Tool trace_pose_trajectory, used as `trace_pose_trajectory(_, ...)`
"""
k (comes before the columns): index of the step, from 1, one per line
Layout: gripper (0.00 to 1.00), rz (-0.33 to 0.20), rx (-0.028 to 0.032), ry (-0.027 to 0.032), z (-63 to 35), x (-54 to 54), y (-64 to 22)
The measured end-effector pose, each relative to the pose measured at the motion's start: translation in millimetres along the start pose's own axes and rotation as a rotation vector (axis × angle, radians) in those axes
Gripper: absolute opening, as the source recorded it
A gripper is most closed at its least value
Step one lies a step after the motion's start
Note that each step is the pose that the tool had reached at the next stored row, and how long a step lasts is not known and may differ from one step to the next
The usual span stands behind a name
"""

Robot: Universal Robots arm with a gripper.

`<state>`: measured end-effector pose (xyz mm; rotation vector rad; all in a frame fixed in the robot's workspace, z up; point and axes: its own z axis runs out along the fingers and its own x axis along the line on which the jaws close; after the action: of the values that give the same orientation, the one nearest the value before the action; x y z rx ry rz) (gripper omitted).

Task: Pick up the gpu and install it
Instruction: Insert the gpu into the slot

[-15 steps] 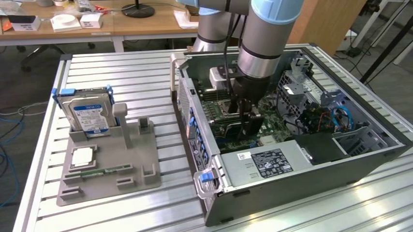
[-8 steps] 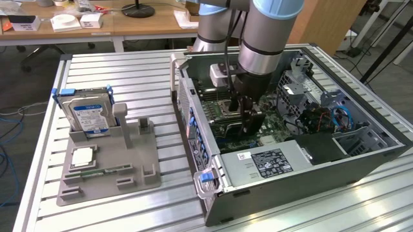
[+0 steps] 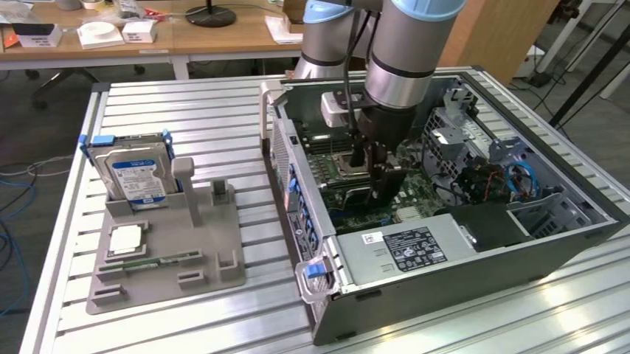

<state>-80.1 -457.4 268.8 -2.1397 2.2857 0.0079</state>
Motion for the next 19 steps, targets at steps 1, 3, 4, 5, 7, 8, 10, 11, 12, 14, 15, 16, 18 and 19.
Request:
trace_pose_trajectory(1,0.85,0.000,-0.0001,-0.0001,0.0,0.0,0.0)
trace_pose_trajectory(3,0.78,0.000,-0.0001,-0.0002,0.0,0.0,0.0)
trace_pose_trajectory(4,0.72,0.000,-0.0001,-0.0003,0.0,0.0,0.0)
trace_pose_trajectory(5,0.66,0.000,-0.0001,-0.0004,0.0,0.0,0.0)
trace_pose_trajectory(7,0.61,0.000,-0.0001,-0.0005,-0.1,0.0,0.0)
trace_pose_trajectory(8,0.55,0.000,-0.0001,-0.0006,-0.1,0.0,0.0)
trace_pose_trajectory(10,0.49,0.000,-0.0001,-0.0008,-0.1,0.0,0.0)
trace_pose_trajectory(11,0.43,0.000,-0.0002,-0.0009,-0.1,0.0,0.0)
trace_pose_trajectory(12,0.43,0.000,-0.0002,-0.0010,0.0,0.0,0.0)
trace_pose_trajectory(14,0.31,0.000,-0.0002,-0.0012,-0.1,0.0,0.0)
trace_pose_trajectory(15,0.31,0.000,-0.0001,-0.0013,-0.1,0.0,0.0)
trace_pose_trajectory(16,0.25,0.000,-0.0001,-0.0014,-0.1,0.0,0.0)
trace_pose_trajectory(18,0.20,0.000,-0.0002,-0.0015,-0.1,0.0,0.0)
trace_pose_trajectory(19,0.14,0.000,-0.0002,-0.0017,0.0,0.0,0.0)
